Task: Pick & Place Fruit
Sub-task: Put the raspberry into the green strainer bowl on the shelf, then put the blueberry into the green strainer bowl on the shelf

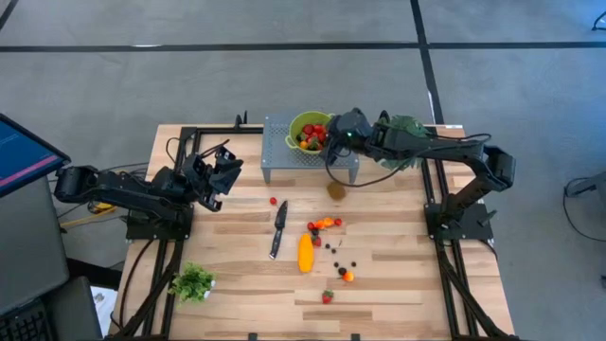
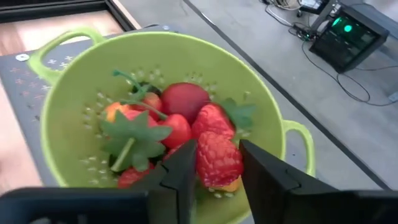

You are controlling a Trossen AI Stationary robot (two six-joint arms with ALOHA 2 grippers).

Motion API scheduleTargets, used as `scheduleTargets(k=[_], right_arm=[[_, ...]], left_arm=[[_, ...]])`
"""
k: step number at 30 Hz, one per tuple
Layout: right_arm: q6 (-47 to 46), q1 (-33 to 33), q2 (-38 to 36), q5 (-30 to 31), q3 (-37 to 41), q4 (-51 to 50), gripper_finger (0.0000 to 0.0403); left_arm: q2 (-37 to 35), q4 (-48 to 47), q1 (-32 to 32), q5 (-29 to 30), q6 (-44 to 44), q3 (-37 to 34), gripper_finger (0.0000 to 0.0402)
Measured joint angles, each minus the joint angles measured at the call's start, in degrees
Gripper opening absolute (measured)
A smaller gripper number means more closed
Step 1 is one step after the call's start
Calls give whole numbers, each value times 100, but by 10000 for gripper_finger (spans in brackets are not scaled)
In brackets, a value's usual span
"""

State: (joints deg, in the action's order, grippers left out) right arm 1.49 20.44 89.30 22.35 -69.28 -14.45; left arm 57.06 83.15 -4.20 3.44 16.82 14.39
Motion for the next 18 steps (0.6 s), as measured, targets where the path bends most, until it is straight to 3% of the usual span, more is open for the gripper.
scheduleTargets(k=[10, 18], right_arm=[[5, -9, 0, 6, -62, -101, 232], [-174, -893, -10, 6, -462, -1389, 235]], left_arm=[[-1, 2, 0, -2, 0, 0, 106], [-2, 2, 0, -4, 0, 0, 106]])
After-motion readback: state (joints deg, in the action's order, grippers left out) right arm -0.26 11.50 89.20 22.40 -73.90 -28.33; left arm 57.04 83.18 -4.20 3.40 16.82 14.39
